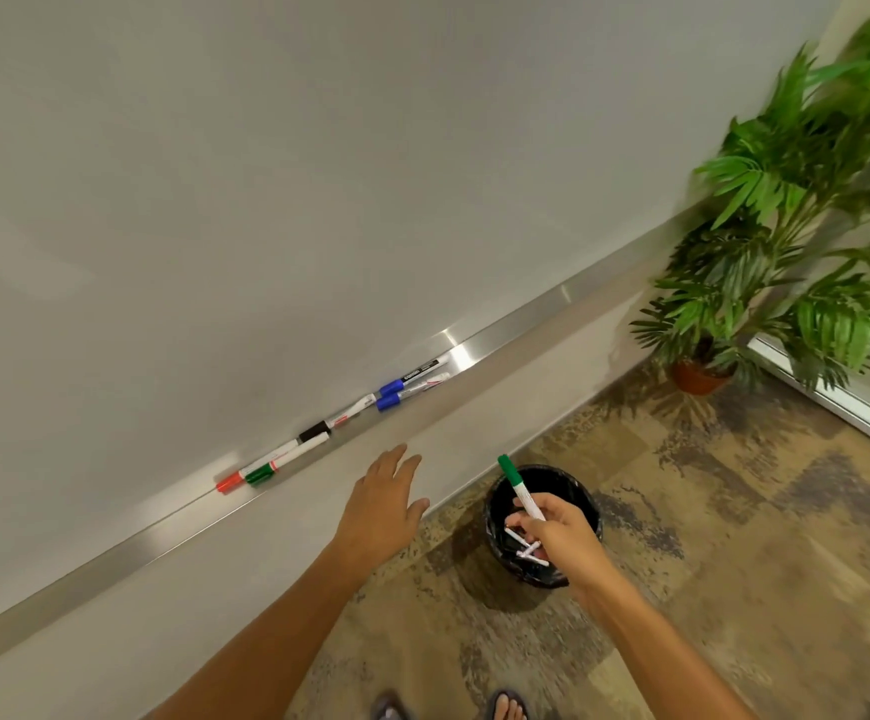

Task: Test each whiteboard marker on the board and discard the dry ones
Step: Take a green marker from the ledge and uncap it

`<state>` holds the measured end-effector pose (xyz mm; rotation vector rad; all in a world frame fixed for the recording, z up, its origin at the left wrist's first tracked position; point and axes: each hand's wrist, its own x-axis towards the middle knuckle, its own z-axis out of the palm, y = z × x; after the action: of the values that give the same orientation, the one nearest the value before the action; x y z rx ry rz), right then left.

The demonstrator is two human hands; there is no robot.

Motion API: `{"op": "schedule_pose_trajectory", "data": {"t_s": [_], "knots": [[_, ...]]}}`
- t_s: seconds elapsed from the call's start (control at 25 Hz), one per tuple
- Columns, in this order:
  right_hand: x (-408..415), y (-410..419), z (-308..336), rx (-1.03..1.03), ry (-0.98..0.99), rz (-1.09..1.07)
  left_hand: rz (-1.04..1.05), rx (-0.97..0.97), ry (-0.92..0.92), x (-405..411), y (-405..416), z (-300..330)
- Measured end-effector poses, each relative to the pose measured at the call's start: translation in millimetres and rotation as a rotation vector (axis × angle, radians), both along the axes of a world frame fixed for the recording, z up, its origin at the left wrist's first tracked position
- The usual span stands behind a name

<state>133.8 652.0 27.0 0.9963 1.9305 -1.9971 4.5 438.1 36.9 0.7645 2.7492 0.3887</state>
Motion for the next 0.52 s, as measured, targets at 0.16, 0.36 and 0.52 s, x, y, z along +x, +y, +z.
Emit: {"op": "schedule_pose_trajectory", "data": {"t_s": [0.16,0.36,0.52], "knots": [[-9,12,-25,-0.009,-0.107,-0.101,-0.045,0.041,-0.046,4,26,-22],[-26,20,-68,0.028,-0.297,-0.090,-0.088,0.019,-0.180,-6,61,-58],[-40,37,-89,-0.073,-0.446,-0.212,-0.146,-0.033,-0.316,-26,88,-91]]}}
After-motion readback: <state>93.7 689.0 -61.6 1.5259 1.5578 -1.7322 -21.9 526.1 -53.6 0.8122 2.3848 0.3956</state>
